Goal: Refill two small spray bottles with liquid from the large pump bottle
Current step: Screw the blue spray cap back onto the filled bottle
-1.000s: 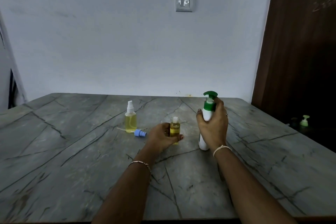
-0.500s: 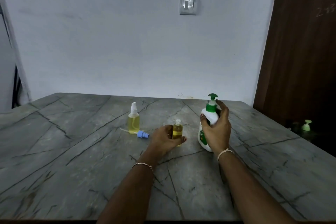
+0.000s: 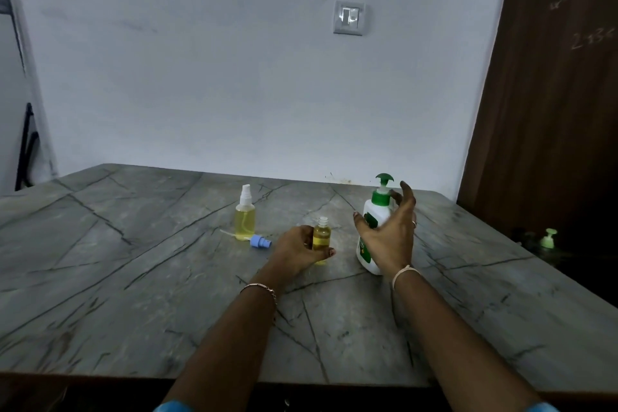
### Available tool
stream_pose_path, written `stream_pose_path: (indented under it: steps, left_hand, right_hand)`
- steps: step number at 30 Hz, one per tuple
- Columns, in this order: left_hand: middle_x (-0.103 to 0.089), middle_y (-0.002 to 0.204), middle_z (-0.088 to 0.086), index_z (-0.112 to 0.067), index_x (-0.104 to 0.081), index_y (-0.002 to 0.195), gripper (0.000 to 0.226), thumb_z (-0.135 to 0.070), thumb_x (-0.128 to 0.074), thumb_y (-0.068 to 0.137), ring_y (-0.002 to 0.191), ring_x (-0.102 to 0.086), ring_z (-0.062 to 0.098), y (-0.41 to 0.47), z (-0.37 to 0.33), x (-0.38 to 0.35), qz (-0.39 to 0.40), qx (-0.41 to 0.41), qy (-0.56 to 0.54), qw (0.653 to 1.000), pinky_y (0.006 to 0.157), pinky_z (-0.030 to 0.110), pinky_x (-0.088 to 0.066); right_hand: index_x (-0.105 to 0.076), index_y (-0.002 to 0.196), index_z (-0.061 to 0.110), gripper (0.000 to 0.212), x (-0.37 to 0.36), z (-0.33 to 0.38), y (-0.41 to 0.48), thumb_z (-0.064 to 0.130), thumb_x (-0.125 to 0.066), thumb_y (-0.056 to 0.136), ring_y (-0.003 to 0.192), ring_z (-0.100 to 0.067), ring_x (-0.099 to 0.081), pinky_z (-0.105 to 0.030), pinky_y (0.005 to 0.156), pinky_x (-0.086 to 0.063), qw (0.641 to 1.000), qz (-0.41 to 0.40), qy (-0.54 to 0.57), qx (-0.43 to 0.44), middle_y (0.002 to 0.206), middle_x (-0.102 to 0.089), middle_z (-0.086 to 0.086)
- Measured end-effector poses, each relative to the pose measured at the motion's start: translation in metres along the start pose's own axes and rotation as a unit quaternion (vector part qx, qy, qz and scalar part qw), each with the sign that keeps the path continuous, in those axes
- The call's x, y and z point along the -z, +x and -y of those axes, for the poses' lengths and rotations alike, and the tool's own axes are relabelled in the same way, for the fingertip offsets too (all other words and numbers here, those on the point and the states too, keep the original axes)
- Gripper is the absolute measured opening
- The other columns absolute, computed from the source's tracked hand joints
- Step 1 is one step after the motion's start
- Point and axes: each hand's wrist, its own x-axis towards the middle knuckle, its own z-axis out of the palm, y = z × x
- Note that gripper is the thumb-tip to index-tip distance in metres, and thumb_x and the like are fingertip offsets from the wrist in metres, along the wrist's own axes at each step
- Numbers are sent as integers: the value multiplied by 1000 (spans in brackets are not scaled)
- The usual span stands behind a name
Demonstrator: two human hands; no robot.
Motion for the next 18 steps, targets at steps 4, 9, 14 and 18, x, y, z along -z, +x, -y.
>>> stream_pose_path:
  steps: [4, 9, 14, 18]
  left_hand:
    - [-72, 96, 4, -16, -67, 98, 40, -38, -81, 68, 91, -66, 17, -3, -4, 4, 5, 13, -9, 1000, 89, 36, -52]
    - [-72, 94, 7, -10, -68, 97, 40, -31, -83, 67, 88, -68, 18, -23, -5, 17, -3, 15, -26, 1000, 86, 34, -55]
    - [-71, 88, 2, -9, -69, 94, 39, -32, -84, 66, 79, -65, 12, -46, 0, 40, -26, 27, -9, 999, 70, 18, -52]
    - [-73, 89, 3, -13, -70, 91, 41, -39, -85, 62, 85, -68, 16, -60, 17, 64, -43, 47, -2, 998, 84, 37, -55]
  right_hand:
    - [-20, 145, 15, 99, 7, 12, -13, 32, -81, 69, 137, -27, -22, -52, 110, -32, 994, -57, -69, 65, 146, -32, -10]
    - [-33, 133, 16, 68, 7, 31, -37, 21, -73, 78, 132, -29, -27, -43, 107, -34, 971, -61, -112, 200, 140, -33, -10]
    - [-53, 109, 16, 33, -6, 48, -51, 11, -66, 79, 106, -21, -50, -30, 87, -45, 968, 46, -113, 220, 111, -55, -3]
    - [-59, 96, 18, 17, -26, 52, -61, 11, -63, 80, 100, -23, -53, -35, 78, -49, 959, 160, -147, 184, 103, -57, -2]
